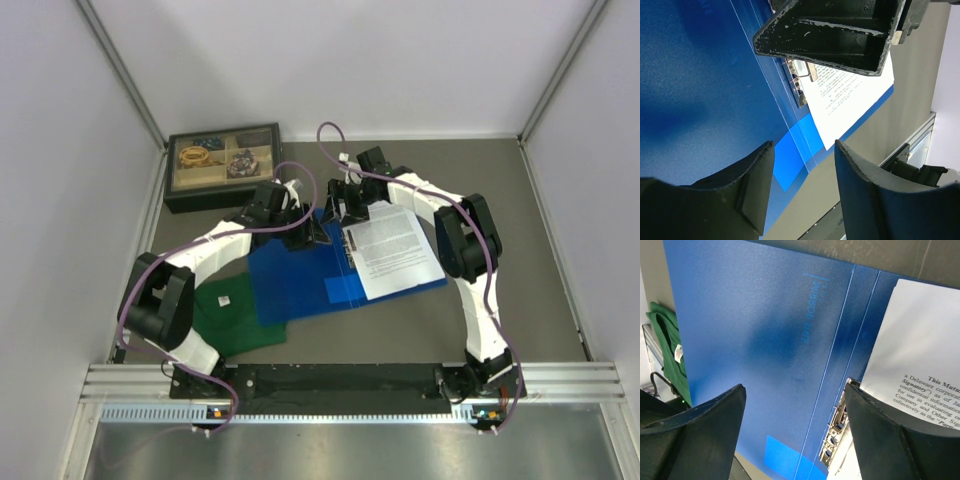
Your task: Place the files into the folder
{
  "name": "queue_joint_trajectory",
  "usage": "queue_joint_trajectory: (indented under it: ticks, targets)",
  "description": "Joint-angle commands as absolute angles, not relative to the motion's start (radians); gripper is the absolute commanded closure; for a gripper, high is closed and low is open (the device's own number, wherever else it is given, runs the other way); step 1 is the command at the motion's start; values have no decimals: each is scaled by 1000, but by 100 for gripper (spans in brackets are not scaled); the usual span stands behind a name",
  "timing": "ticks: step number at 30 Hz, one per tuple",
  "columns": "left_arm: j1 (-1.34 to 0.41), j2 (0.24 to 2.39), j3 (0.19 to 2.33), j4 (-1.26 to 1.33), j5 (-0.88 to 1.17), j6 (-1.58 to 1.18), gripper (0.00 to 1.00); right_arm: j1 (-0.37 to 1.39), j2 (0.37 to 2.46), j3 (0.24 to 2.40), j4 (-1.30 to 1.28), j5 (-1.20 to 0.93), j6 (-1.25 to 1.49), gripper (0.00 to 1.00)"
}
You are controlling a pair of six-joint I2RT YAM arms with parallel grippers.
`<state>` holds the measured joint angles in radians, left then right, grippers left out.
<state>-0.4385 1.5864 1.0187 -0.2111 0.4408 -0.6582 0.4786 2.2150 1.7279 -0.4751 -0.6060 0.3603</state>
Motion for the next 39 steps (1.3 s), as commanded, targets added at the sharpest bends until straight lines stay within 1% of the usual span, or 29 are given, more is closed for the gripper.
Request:
queue_joint_trajectory:
  ticks: [1,5,6,7,10,13,27,39]
  targets:
    - [-436,1548,1014,-193,451,-652,43,457,2198,1727,-439,-595,337,20]
    - [-436,1546,1006,-187,454,-647,41,427,2174,1683,-414,-606,341,20]
    - [-436,1542,1003,-183,454,-644,39,423,2172,1677,-410,-614,342,20]
    - [-436,1540,1000,-178,457,-641,36,422,2174,1674,-407,-617,342,20]
    - [-436,1540,996,-166,465,-640,32,420,2183,1667,-394,-637,344,20]
    - [-436,1543,999,-166,472,-640,31,420,2191,1666,-382,-647,353,20]
    - [-436,1551,989,-158,466,-638,29,414,2100,1654,-385,-632,353,16]
    - [-436,1542,989,-166,462,-632,28,399,2166,1644,-351,-658,371,15]
